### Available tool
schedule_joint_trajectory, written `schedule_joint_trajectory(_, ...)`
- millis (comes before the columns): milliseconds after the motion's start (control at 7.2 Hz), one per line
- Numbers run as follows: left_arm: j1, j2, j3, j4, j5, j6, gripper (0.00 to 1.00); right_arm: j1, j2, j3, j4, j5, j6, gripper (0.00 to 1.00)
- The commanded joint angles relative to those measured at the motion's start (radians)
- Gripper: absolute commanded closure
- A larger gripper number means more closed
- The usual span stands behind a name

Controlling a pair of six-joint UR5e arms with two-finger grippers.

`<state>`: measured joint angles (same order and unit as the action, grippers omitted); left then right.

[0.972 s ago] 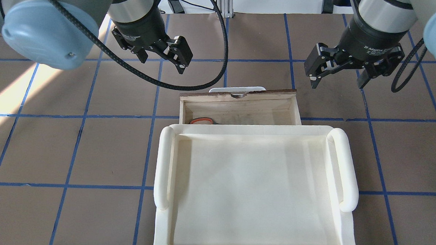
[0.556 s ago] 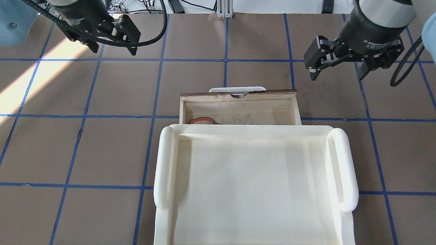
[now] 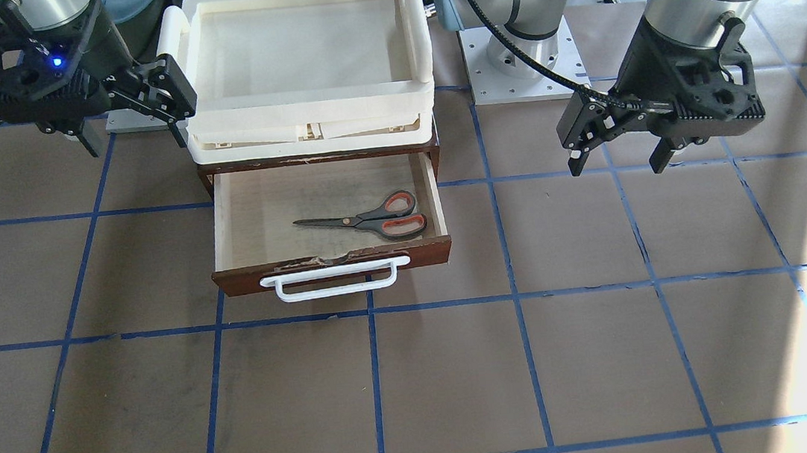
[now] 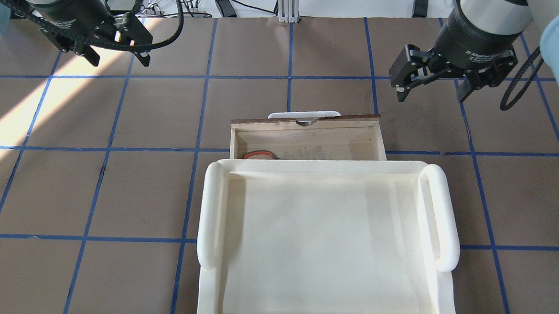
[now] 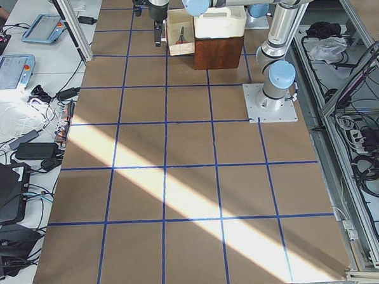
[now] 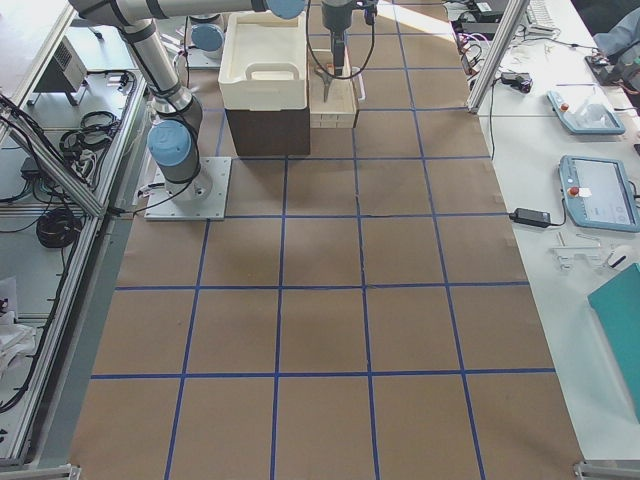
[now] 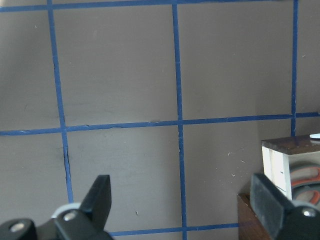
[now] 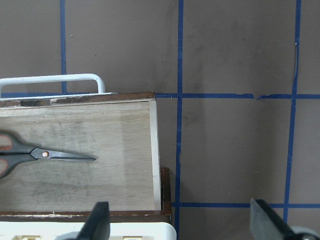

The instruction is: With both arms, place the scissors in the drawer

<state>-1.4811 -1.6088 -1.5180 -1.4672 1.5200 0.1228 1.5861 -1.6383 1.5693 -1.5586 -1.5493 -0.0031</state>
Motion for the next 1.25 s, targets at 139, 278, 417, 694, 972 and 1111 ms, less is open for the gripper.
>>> schedule_joint_trajectory(139, -0.028, 0.026, -0.011, -0.015, 0.0, -0.011, 0.0, 0.0, 0.0, 0.0, 0.0, 0.0, -0.002, 0.0)
schedule_joint_trajectory(278, -0.034, 0.029, -0.025, -0.01, 0.002, -0.014, 0.0, 0.0, 0.0, 0.0, 0.0, 0.0, -0.002, 0.0)
schedule_joint_trajectory(417, -0.038, 0.029, -0.028, -0.011, 0.0, -0.014, 0.0, 0.0, 0.0, 0.0, 0.0, 0.0, -0.002, 0.0)
schedule_joint_trajectory(694, -0.038, 0.026, -0.03, -0.01, 0.0, -0.011, 0.0, 0.0, 0.0, 0.0, 0.0, 0.0, -0.002, 0.0)
schedule_joint_trajectory(972, -0.034, 0.024, -0.033, -0.002, -0.004, -0.003, 0.0, 0.0, 0.0, 0.0, 0.0, 0.0, -0.002, 0.0)
schedule_joint_trajectory(1111, -0.034, 0.024, -0.033, -0.002, 0.0, 0.0, 0.0, 0.0, 0.0, 0.0, 0.0, 0.0, -0.002, 0.0)
